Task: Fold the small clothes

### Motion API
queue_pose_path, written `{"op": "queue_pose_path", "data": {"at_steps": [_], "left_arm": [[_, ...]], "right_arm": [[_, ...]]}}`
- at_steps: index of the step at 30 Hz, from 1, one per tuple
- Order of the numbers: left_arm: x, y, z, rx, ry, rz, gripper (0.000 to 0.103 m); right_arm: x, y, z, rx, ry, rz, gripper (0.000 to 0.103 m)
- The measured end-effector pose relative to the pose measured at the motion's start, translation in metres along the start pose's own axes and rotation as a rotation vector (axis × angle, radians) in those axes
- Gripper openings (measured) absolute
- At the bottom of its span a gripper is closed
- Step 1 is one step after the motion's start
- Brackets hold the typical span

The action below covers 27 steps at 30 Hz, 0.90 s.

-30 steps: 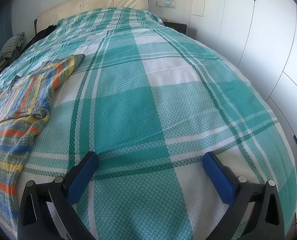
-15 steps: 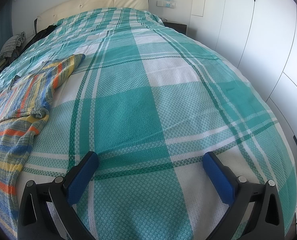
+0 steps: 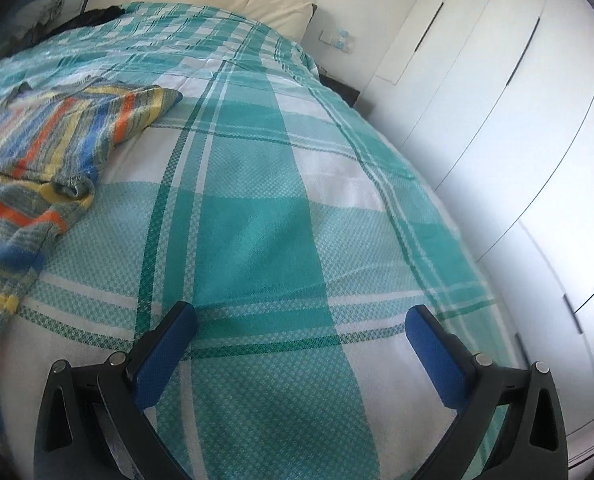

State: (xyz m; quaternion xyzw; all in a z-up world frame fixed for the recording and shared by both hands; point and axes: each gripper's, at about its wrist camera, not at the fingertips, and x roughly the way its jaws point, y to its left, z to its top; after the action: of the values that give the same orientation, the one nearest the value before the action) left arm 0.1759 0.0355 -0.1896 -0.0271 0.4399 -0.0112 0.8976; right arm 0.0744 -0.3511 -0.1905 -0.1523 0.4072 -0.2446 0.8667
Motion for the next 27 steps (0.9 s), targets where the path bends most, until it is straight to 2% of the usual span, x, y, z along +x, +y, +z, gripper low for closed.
{"op": "queue_pose_path", "data": {"at_steps": [2,16,18,20,21,23,24,25,26,27], "left_arm": [[0.0,0.0,0.0,0.0,0.0,0.0,0.103],[0.0,-0.002,-0.001,0.006,-0.001,0.007,0.103],[0.002,-0.002,0.002,0.0,0.019,-0.008,0.103],[0.0,-0.007,0.009,0.044,0.068,0.005,0.102],[-0.008,-0.013,0.012,0.096,0.072,0.045,0.102],[-0.032,-0.024,0.011,0.223,-0.02,0.193,0.102],[-0.049,-0.032,0.009,0.313,-0.105,0.323,0.102],[-0.058,-0.034,0.007,0.342,-0.143,0.381,0.102],[-0.069,-0.032,0.008,0.344,-0.167,0.396,0.102],[-0.075,-0.027,0.009,0.32,-0.164,0.38,0.102]], "right_arm": [[-0.002,0.003,0.001,-0.017,-0.008,-0.024,0.102],[0.002,-0.003,0.0,0.008,0.011,0.013,0.102],[0.002,-0.003,0.001,0.01,0.012,0.016,0.102],[0.003,-0.002,0.0,0.011,0.013,0.017,0.102],[0.003,-0.002,0.0,0.012,0.014,0.018,0.102],[0.003,-0.003,0.0,0.014,0.014,0.021,0.102],[0.003,-0.003,0.0,0.014,0.014,0.021,0.102],[0.003,-0.003,-0.001,0.014,0.014,0.021,0.102],[0.003,-0.003,-0.001,0.015,0.014,0.022,0.102],[0.003,-0.003,-0.001,0.015,0.014,0.022,0.102]]}}
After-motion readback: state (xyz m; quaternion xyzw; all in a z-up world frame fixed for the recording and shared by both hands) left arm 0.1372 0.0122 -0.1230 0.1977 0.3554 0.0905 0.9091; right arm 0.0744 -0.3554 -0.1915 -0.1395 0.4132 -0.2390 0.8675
